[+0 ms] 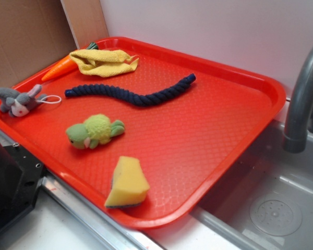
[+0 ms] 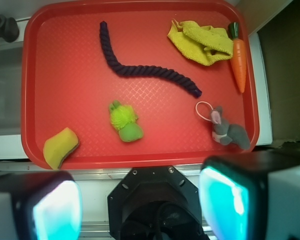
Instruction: Grab the gray animal.
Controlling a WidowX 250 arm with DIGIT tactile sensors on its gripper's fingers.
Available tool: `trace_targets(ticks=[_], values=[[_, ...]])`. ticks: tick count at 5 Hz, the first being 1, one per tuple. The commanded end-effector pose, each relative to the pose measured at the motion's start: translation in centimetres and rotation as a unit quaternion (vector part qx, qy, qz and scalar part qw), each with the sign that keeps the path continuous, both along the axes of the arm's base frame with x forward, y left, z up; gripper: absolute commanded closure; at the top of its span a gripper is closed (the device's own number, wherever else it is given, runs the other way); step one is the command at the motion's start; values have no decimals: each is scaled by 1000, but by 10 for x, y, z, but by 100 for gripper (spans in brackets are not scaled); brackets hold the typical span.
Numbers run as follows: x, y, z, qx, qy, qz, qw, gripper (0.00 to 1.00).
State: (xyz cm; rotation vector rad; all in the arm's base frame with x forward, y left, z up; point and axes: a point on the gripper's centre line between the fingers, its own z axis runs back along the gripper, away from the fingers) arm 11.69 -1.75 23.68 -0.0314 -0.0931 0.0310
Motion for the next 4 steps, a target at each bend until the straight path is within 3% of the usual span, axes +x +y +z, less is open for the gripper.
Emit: trace_targets(ticks=[1,2,3,4], values=[[0,0,0,0,0,0,1000,0],[19,50,-50,2,66,-83,994,0],[30,86,-93,33,77,-197,977,0],[19,138,-127,89,87,-241,962,0]])
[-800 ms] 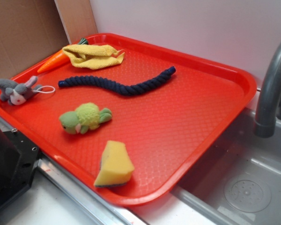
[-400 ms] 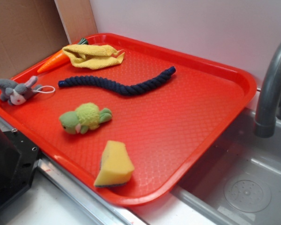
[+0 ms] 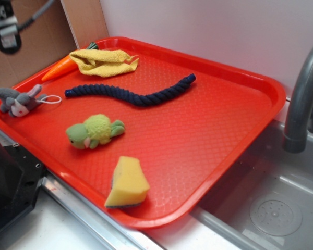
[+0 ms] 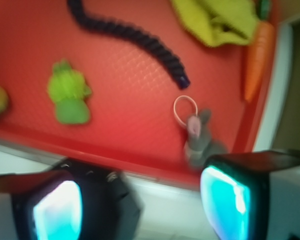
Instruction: Grab the gray animal.
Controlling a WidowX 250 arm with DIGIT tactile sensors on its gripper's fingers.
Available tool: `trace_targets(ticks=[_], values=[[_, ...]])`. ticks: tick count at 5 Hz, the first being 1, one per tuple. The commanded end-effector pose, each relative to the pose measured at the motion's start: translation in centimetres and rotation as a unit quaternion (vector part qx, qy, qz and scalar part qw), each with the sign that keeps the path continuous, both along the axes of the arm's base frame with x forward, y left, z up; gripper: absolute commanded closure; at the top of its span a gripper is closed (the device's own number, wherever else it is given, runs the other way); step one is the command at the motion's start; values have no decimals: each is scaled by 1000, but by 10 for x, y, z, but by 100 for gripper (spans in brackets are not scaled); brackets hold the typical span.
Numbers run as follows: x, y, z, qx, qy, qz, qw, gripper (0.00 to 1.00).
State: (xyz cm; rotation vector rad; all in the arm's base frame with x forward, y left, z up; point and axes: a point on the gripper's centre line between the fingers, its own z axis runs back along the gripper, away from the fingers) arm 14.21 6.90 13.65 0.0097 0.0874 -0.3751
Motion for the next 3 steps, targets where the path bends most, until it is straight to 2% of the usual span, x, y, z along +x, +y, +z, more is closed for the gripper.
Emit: trace_targets(ticks=[1,2,3], values=[[-8,71,-47,53,-52,-102,992,0],[-6,65,-87,30,-41,-148,988,0],[1,60,-125,6,12,-164,986,0]])
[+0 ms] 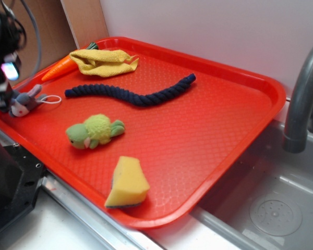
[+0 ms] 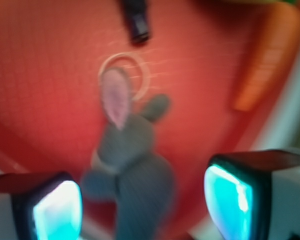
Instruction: Grab the gray animal.
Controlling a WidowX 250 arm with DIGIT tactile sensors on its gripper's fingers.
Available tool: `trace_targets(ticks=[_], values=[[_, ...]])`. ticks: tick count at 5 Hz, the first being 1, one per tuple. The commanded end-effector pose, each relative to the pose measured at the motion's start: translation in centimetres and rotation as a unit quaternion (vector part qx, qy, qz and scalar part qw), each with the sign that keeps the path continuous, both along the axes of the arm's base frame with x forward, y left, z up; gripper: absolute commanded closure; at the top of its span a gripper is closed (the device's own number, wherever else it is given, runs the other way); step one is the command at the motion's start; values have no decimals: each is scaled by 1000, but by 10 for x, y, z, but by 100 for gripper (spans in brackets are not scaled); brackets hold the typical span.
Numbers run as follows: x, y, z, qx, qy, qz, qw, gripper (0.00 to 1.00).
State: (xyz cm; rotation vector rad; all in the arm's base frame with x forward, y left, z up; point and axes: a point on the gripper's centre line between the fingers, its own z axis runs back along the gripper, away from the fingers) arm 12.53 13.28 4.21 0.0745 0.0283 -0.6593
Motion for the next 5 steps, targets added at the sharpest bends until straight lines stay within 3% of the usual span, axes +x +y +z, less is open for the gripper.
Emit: trace_targets(ticks=[1,2,3,4,5], values=[[13,-17,-46,-24,60,-5,998,100],[22,-26,-21,-12,54,2,998,100],[49,-51,28,4,23,44,999,100],[75,-80,83,-16,-35,100,994,100],[97,-110,135,-17,-55,146,988,100]])
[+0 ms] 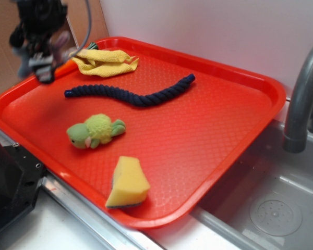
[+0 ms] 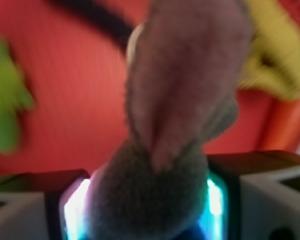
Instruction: Grab the gray animal.
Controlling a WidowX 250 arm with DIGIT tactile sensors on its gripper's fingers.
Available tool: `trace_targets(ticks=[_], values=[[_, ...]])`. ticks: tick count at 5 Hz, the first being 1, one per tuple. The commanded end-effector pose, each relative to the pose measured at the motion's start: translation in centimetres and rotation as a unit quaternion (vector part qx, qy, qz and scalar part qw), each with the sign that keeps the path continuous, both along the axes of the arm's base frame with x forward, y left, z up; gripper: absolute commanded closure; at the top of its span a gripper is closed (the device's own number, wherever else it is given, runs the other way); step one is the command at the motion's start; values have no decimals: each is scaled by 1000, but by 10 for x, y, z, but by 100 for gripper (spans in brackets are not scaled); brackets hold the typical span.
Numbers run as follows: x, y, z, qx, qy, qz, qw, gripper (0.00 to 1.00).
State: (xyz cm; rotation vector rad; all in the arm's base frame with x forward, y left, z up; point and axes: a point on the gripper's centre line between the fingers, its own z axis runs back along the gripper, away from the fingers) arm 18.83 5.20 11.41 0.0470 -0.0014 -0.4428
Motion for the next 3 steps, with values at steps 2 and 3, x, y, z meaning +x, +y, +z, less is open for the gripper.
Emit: trace_targets(ticks=[2,3], values=[[12,-13,126,-22,-45,257,965,100],[-3,0,111,-22,-46,376,925,100]])
